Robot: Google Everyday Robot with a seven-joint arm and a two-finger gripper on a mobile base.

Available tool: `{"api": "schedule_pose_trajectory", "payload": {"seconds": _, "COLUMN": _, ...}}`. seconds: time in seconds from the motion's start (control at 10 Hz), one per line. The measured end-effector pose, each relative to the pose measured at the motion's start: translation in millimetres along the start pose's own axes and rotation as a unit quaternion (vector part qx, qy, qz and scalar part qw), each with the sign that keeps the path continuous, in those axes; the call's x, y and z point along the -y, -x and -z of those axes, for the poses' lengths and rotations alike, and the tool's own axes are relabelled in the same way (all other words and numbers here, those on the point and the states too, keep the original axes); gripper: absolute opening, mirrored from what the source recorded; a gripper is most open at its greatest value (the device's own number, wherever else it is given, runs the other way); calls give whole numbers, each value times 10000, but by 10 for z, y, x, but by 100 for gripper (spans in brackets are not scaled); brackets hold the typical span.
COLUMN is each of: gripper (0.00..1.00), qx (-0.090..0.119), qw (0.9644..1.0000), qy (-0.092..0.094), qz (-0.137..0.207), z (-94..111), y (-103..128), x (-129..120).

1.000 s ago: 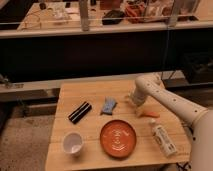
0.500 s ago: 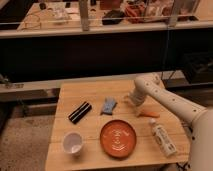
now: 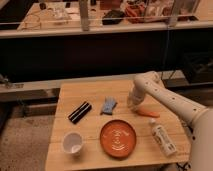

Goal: Place the pepper in the ceramic bowl

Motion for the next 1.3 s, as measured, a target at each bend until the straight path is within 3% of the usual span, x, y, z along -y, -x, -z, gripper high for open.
{"api": "schedule_pose_trajectory", "payload": {"seconds": 0.3, "gripper": 59, "qx": -36, "qw": 9998, "qy": 74, "qz": -191, "z": 11, "y": -40, "x": -30}}
{"api": "schedule_pose_trajectory", "payload": {"seconds": 0.4, "gripper": 77, "qx": -59, "qw": 9991, "qy": 65, "qz": -418, "z": 57, "y": -85, "x": -57}}
{"api": "schedule_pose_trajectory", "payload": {"seconds": 0.8, "gripper": 80, "qx": -66, "qw": 9961, "qy": -29, "qz": -885, "z": 185, "y": -154, "x": -77}}
{"api": "schedule_pose_trajectory", "payload": {"seconds": 1.3, "gripper": 80, "qx": -90, "qw": 9879, "qy": -127, "qz": -1541, "z": 245, "y": -451, "x": -228}}
